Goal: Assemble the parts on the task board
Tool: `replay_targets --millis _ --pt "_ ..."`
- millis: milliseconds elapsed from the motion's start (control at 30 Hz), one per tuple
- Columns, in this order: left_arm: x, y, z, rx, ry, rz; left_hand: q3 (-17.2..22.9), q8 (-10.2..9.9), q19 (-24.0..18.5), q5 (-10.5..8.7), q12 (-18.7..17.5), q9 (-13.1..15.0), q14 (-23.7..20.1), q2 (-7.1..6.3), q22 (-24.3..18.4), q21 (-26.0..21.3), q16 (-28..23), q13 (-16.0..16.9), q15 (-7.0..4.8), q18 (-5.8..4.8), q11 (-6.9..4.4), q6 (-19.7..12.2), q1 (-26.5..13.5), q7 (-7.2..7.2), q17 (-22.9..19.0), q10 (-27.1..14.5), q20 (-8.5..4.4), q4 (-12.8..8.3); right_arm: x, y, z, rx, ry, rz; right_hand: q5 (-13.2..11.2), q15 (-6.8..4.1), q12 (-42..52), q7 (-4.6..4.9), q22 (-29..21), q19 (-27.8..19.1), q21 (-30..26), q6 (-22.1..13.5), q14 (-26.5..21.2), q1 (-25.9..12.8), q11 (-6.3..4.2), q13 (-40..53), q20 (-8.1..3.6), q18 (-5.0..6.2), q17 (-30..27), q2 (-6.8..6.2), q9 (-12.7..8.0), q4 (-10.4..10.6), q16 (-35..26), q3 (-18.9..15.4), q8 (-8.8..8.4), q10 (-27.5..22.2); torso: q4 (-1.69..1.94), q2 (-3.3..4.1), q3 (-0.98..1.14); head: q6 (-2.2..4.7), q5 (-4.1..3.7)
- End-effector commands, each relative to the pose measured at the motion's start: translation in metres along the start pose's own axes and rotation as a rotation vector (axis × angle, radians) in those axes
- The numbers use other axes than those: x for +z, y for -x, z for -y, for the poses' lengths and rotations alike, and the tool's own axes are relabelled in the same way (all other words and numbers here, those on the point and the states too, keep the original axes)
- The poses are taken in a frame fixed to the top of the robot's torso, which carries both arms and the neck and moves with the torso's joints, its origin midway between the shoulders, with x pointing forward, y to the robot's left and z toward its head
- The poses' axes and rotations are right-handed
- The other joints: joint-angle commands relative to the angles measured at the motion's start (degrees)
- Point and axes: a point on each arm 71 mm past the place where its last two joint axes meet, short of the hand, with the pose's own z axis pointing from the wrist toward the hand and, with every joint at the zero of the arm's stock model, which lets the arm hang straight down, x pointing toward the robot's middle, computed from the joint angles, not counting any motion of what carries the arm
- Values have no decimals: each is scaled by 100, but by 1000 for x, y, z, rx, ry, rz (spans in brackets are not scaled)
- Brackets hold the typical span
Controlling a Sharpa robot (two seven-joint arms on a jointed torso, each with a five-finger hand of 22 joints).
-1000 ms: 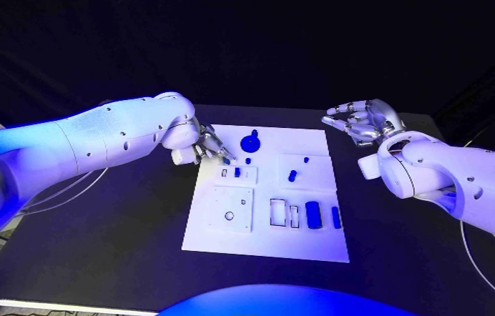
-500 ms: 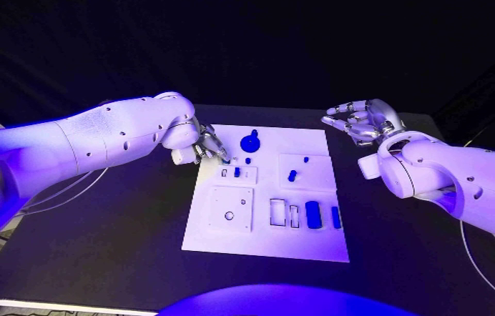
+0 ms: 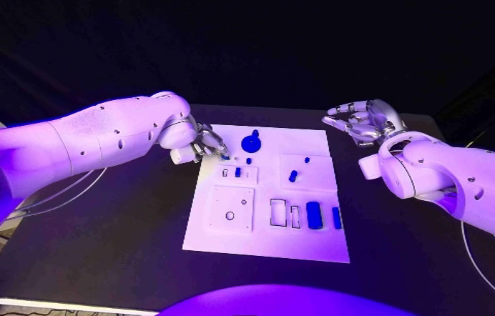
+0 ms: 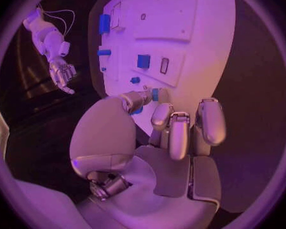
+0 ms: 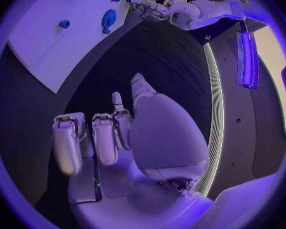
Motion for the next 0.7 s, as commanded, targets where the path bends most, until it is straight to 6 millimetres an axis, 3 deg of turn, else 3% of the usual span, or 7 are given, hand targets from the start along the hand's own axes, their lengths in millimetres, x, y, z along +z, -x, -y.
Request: replay_targets --millis 33,133,200,467,700 --pt "-4 0 3 -44 -67 -13 1039 42 -5 149 28 3 483 10 334 30 32 42 -40 -17 -9 54 -89 -16 1154 53 -54 -1130 0 -1 -1 -6 15 -10 10 -29 -9 -10 1413 494 -17 -40 449 14 -16 790 -14 16 895 -5 7 -7 -34 -28 8 11 7 -13 0 0 11" --pt "-10 1 1 -37 -98 -25 1056 61 49 633 97 5 522 -54 395 98 76 174 -80 -32 -58 181 -220 -70 1265 175 -87 -1263 0 -1 -1 -6 15 -9 10 -29 -9 -10 1413 494 -17 -40 449 14 -16 790 -14 16 895 -5 7 -7 -34 -28 8 11 12 -16 4 9 14" --pt "-13 1 0 -25 -112 -37 1057 54 62 719 94 -1 531 -66 412 116 87 178 -93 -36 -74 214 -246 -86 1293 190 -99 -1300 0 -1 -1 -7 15 -9 10 -29 -9 -10 1413 494 -17 -40 449 14 -16 790 -14 16 895 -5 7 -7 -34 -28 8 11 11 -11 5 11 22" --pt "-24 -5 -4 117 -134 -113 1048 40 101 808 95 -12 548 -86 452 159 107 192 -110 -49 -94 261 -258 -107 1347 213 -113 -1347 0 0 1 -7 13 -8 11 -29 -9 -11 1413 493 -19 -40 450 16 -17 789 -15 16 897 -2 8 -7 -34 -30 14 11 15 -13 5 14 52" --pt "-23 -6 -4 271 -95 -80 1038 25 111 879 97 -23 552 -98 465 172 113 206 -122 -52 -106 291 -261 -118 1361 230 -123 -1369 0 0 1 -7 13 -9 11 -29 -9 -11 1413 493 -19 -40 450 16 -17 789 -15 16 897 -2 8 -7 -34 -30 14 11 7 -10 9 12 74"
